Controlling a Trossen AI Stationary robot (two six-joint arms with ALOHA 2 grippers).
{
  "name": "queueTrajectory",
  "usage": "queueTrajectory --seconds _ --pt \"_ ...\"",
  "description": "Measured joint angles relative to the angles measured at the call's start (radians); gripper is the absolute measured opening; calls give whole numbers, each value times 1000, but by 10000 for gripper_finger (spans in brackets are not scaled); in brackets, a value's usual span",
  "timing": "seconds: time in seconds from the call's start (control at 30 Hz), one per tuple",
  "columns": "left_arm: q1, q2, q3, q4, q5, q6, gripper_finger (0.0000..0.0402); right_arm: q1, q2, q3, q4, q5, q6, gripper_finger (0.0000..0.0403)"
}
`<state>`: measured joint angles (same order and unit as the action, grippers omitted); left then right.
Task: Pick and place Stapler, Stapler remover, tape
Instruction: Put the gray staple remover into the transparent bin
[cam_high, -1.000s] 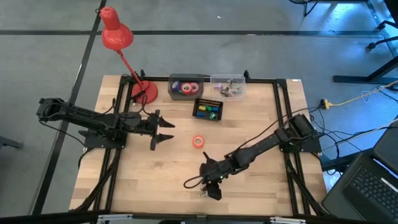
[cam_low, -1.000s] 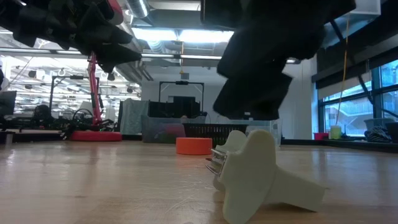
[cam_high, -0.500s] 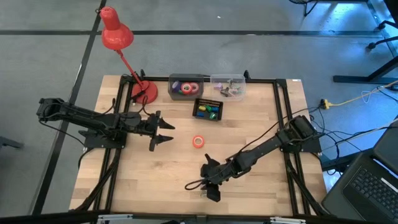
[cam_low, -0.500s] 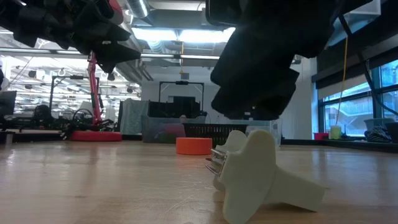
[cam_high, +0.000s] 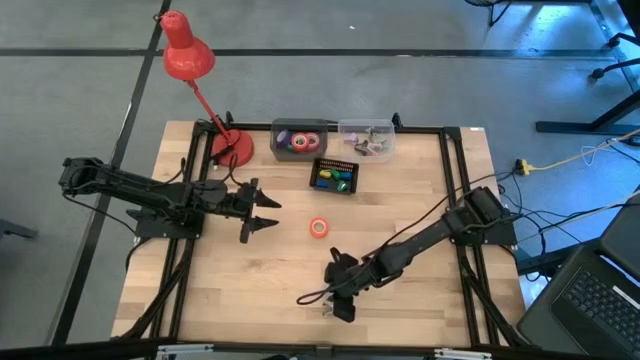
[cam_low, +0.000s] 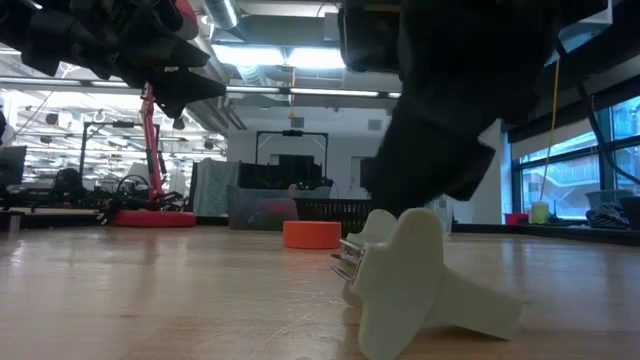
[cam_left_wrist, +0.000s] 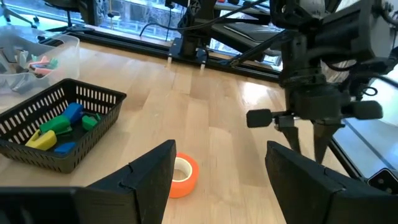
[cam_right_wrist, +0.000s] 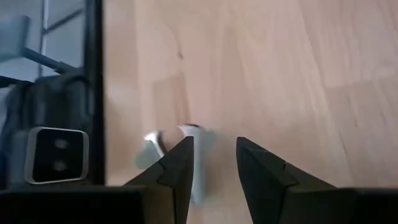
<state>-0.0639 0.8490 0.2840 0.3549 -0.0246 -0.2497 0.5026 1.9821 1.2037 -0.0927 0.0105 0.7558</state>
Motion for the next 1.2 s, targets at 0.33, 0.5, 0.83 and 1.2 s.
queueTrajectory --seconds 0.33,0.5,0.83,1.2 --pt "0 0 0 -9 0 0 239 13 22 0 27 -4 23 122" --pt "0 0 0 -10 0 0 239 16 34 0 29 -29 45 122" --pt "0 0 0 -16 0 0 239 16 36 0 44 -29 20 16" --pt "0 0 0 -16 0 0 239 5 20 68 -78 55 -66 2"
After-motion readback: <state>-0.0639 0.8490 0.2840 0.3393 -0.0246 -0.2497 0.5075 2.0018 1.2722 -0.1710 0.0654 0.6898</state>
